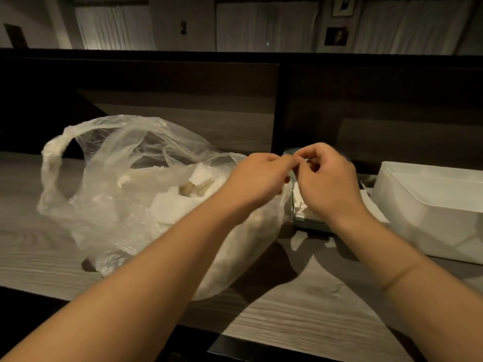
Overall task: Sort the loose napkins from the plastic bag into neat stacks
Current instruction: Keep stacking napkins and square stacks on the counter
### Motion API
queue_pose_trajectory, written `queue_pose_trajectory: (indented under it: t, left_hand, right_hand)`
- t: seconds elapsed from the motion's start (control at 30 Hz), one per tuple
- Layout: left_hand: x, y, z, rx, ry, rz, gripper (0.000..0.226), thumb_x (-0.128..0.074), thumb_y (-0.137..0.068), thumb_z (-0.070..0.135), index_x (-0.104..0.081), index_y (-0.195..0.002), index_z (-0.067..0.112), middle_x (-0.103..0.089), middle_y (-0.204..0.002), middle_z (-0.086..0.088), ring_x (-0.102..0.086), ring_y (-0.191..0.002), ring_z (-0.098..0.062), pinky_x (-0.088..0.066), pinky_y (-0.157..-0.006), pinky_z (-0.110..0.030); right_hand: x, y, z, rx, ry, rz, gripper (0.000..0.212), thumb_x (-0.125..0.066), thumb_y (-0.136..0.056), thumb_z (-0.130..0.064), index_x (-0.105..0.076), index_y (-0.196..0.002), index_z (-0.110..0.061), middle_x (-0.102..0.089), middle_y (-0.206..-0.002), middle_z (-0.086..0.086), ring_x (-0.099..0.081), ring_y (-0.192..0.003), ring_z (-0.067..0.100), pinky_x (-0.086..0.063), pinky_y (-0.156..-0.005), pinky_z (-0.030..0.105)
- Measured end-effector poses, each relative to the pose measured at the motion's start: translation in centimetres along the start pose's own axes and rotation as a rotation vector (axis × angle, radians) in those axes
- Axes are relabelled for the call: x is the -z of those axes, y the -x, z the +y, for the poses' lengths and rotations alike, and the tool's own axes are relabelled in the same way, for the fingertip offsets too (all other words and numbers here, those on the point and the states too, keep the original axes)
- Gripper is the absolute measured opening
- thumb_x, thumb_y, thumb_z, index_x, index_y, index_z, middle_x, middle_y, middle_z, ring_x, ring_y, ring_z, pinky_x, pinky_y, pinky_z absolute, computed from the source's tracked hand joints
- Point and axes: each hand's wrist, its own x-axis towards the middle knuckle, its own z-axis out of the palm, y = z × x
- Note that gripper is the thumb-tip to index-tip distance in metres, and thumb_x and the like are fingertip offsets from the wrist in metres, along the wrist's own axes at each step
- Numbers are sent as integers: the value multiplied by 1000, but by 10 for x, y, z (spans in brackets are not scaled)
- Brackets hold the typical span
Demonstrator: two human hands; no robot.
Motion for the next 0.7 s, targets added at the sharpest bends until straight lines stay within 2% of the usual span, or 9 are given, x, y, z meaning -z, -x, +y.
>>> queue_pose_trajectory:
  t: [0.07, 0.17, 0.23, 0.3, 0.4, 0.47, 0.57, 0.63, 0.7]
  left_hand:
    - [23, 0, -7, 22, -33, 22, 30, -57, -98, 48, -77, -99, 25, -78, -93, 0, -74, -89, -20, -59, -90, -46]
    - [54, 0, -19, 61, -88, 44, 24, -58, -98, 42, -76, -98, 27, -78, -88, 2, -75, -84, -21, -60, -82, -40]
    - [69, -1, -28, 90, -123, 74, 21, -58, -98, 37, -76, -97, 24, -78, -86, 1, -74, -83, -22, -59, -77, -36]
    - [80, -4, -39, 86, -203, 119, 22, -57, -97, 33, -76, -97, 23, -77, -86, 3, -73, -84, -20, -60, -78, -37]
    - [91, -10, -56, 26, -436, 201, 27, -50, -99, 24, -75, -108, 27, -76, -95, 6, -69, -87, -14, -58, -77, -31]
    - [92, -12, -69, -25, -505, 257, 34, -48, -98, 17, -72, -117, 29, -76, -101, 4, -66, -87, -10, -50, -71, -26]
    - [83, -11, -92, -89, -435, 307, 34, -50, -99, 10, -71, -120, 26, -73, -111, 6, -63, -94, -6, -43, -73, -19]
    - [76, -12, -107, -72, -407, 282, 29, -54, -101, 11, -70, -121, 26, -69, -115, 8, -60, -100, -5, -42, -78, -15]
    - [72, -14, -116, -56, -440, 234, 24, -57, -104, 21, -68, -124, 28, -66, -117, 10, -59, -100, -4, -42, -80, -15]
  right_hand:
    - [-10, -1, -10, -7, -17, -31, 7, -59, -101, -25, -61, -108, -28, -64, -87, -9, -60, -74, 4, -44, -54, 8]
    - [-31, -3, -25, -29, -47, -59, 7, -60, -100, -26, -62, -107, -28, -64, -88, -9, -60, -75, 5, -45, -55, 9]
    - [-49, -5, -32, -43, -69, -65, 8, -60, -99, -24, -64, -105, -27, -65, -90, -10, -62, -79, 7, -50, -64, 17]
    - [-67, -7, -37, -74, -102, -79, 9, -59, -98, -22, -64, -101, -28, -67, -91, -7, -65, -82, 11, -55, -69, 28]
    - [-90, -8, -41, -95, -91, -142, 14, -55, -97, -18, -64, -99, -29, -68, -87, -4, -65, -75, 12, -55, -65, 32]
    - [-100, -4, -38, -63, -34, -223, 18, -53, -97, -15, -65, -102, -27, -67, -85, -6, -62, -71, 9, -53, -65, 29]
    - [-105, 6, -24, 22, 193, -351, 22, -54, -99, -19, -65, -115, -28, -63, -109, -11, -61, -94, 5, -52, -85, 27]
    - [-104, 11, -14, 58, 342, -422, 28, -56, -98, -28, -60, -126, -28, -54, -123, -11, -55, -113, 8, -50, -100, 34]
    - [-102, 12, -8, 49, 422, -456, 39, -58, -97, -38, -53, -135, -28, -49, -134, -7, -49, -125, 13, -46, -107, 40]
